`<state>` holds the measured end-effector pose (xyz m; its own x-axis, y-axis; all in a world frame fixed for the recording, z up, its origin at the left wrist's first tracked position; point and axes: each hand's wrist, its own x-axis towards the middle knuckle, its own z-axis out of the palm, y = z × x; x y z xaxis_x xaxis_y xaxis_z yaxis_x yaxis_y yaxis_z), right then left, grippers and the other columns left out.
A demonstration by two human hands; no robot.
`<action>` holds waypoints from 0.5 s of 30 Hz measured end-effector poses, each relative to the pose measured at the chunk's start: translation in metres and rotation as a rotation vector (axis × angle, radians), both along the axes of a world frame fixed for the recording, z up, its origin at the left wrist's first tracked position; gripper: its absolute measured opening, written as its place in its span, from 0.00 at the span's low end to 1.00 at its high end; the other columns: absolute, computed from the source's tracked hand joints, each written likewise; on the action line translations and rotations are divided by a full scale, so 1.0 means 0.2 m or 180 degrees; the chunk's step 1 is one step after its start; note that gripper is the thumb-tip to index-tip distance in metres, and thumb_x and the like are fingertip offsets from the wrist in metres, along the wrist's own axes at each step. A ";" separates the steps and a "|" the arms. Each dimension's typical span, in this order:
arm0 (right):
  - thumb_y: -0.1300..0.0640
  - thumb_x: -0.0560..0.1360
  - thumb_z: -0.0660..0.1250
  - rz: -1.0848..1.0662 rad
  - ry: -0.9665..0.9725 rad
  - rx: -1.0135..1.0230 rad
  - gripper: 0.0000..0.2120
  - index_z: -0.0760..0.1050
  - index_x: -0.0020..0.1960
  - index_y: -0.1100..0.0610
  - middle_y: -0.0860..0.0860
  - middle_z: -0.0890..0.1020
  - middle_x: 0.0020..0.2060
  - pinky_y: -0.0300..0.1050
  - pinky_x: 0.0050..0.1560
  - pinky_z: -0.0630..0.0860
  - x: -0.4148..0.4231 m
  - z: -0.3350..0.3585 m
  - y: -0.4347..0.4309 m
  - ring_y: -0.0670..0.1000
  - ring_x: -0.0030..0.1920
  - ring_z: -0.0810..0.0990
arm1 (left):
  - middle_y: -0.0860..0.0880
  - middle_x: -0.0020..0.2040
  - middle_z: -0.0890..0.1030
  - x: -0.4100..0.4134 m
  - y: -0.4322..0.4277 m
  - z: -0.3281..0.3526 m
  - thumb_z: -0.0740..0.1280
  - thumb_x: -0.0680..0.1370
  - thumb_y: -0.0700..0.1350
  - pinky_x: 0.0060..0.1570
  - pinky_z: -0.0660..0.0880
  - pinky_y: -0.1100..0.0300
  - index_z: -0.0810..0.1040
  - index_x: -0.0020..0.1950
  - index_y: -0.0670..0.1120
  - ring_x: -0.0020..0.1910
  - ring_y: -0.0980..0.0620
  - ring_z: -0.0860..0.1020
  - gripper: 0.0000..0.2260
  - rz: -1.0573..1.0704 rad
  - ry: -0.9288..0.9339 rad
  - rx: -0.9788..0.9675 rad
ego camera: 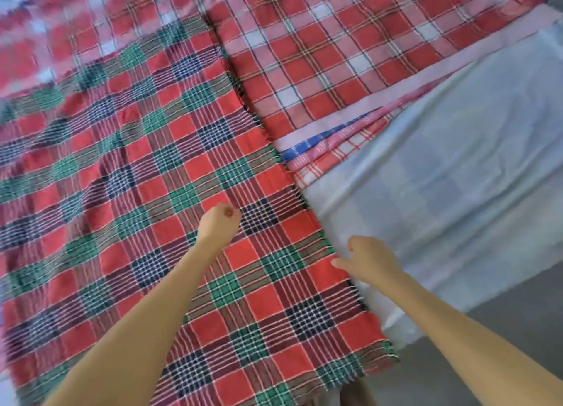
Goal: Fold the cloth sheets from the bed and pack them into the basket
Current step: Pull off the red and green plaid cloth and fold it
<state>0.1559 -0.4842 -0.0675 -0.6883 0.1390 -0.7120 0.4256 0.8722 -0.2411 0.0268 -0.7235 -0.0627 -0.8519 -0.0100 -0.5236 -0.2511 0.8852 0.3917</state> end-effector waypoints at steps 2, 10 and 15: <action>0.40 0.73 0.66 -0.0269 -0.0155 0.0053 0.20 0.71 0.52 0.56 0.54 0.78 0.56 0.44 0.47 0.69 0.04 -0.06 -0.02 0.56 0.57 0.76 | 0.43 0.44 0.80 0.01 -0.20 -0.01 0.61 0.78 0.42 0.41 0.70 0.59 0.77 0.48 0.42 0.42 0.43 0.76 0.06 0.0332 0.0219 -0.0228; 0.44 0.68 0.73 -0.1370 -0.0323 -0.0161 0.16 0.78 0.52 0.50 0.48 0.83 0.46 0.44 0.45 0.73 0.61 -0.18 -0.18 0.52 0.48 0.81 | 0.31 0.53 0.78 0.61 -1.17 -0.21 0.67 0.74 0.39 0.54 0.72 0.43 0.72 0.58 0.35 0.54 0.32 0.76 0.14 0.1876 0.0109 -0.1065; 0.48 0.70 0.73 -0.1945 -0.0009 -0.0054 0.10 0.79 0.44 0.53 0.53 0.82 0.38 0.53 0.49 0.76 0.79 -0.21 -0.30 0.57 0.44 0.80 | 0.27 0.59 0.72 1.16 -1.53 -0.32 0.71 0.74 0.45 0.59 0.69 0.40 0.67 0.62 0.31 0.59 0.29 0.71 0.25 0.2482 -0.0483 -0.1433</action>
